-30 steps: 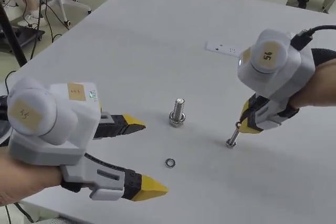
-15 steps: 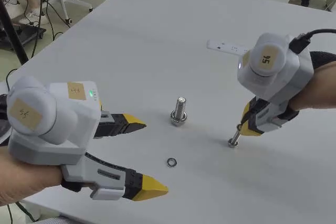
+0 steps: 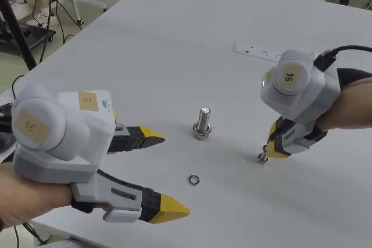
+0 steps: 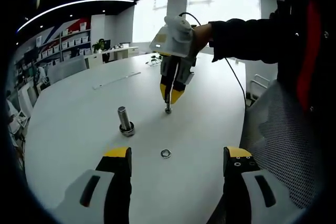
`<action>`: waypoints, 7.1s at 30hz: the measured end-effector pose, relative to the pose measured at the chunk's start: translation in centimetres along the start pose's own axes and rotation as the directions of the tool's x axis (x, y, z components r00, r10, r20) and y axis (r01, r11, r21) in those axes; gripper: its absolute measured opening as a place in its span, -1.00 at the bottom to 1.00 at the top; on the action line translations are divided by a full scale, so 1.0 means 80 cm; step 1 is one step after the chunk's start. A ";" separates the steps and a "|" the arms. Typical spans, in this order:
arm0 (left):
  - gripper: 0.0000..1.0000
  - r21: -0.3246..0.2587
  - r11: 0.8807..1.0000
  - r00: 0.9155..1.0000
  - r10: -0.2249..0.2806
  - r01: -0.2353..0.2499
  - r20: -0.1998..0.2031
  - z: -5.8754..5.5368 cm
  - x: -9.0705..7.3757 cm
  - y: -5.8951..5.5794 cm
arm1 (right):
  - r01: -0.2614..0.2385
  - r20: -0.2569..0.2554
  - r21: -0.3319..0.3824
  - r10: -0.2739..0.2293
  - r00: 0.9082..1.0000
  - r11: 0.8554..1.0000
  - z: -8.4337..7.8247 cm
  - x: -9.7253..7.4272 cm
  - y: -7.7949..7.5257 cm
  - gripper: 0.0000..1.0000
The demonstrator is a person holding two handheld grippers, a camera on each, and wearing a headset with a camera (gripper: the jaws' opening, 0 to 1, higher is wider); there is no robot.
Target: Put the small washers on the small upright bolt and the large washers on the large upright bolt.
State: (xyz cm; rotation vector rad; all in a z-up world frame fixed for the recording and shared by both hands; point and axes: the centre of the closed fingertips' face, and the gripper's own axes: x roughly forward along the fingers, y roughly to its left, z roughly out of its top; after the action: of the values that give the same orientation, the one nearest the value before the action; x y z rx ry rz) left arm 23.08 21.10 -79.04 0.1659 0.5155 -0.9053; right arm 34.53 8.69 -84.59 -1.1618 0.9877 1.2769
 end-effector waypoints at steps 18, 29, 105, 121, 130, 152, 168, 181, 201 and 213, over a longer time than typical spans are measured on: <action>0.41 -0.007 1.000 1.000 0.007 -0.007 -0.004 -0.001 -0.001 0.002 | -0.015 -0.002 0.005 0.015 1.000 1.000 -0.004 0.020 0.004 -0.72; 0.40 -0.006 1.000 1.000 0.008 -0.008 -0.004 0.000 -0.002 0.002 | -0.011 0.004 0.019 0.011 1.000 1.000 -0.005 0.021 0.000 -0.66; 0.40 0.018 1.000 1.000 0.013 -0.014 0.021 0.008 -0.007 0.000 | -0.061 0.053 0.076 0.057 0.997 0.995 -0.006 0.008 0.081 -0.44; 0.40 0.018 1.000 1.000 0.018 -0.019 0.024 0.005 -0.010 -0.003 | -0.081 0.081 -0.029 0.083 0.993 0.996 0.056 0.013 0.091 -0.44; 0.40 0.013 1.000 0.999 0.024 -0.024 0.024 0.003 -0.012 -0.005 | -0.086 0.081 -0.094 0.094 0.992 0.992 0.087 0.018 0.090 -0.45; 0.40 0.003 0.999 0.999 0.034 -0.034 0.025 -0.002 -0.018 -0.005 | -0.118 0.084 -0.173 0.134 0.987 0.978 0.129 0.039 0.095 -0.50; 0.39 -0.007 0.999 0.998 0.047 -0.047 0.030 -0.004 -0.020 -0.003 | -0.120 0.058 -0.203 0.134 0.989 0.972 0.131 0.055 0.098 -0.58; 0.39 -0.007 0.999 0.999 0.043 -0.043 0.032 -0.003 -0.019 -0.004 | -0.106 0.052 -0.227 0.121 0.991 0.968 0.132 0.054 0.098 -0.66; 0.37 -0.006 0.999 0.999 0.038 -0.038 0.027 -0.004 -0.017 -0.003 | -0.101 0.064 -0.228 0.119 0.991 0.968 0.132 0.055 0.096 -0.71; 0.37 -0.001 0.999 0.999 0.034 -0.034 0.024 -0.002 -0.016 -0.003 | -0.106 0.056 -0.201 0.119 0.991 0.974 0.115 0.050 0.094 -0.72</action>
State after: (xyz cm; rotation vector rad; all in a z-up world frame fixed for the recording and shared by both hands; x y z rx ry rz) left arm 22.17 21.88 -78.50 0.1629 0.4888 -0.8727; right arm 26.63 17.98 -87.53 -1.2186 0.9022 1.5231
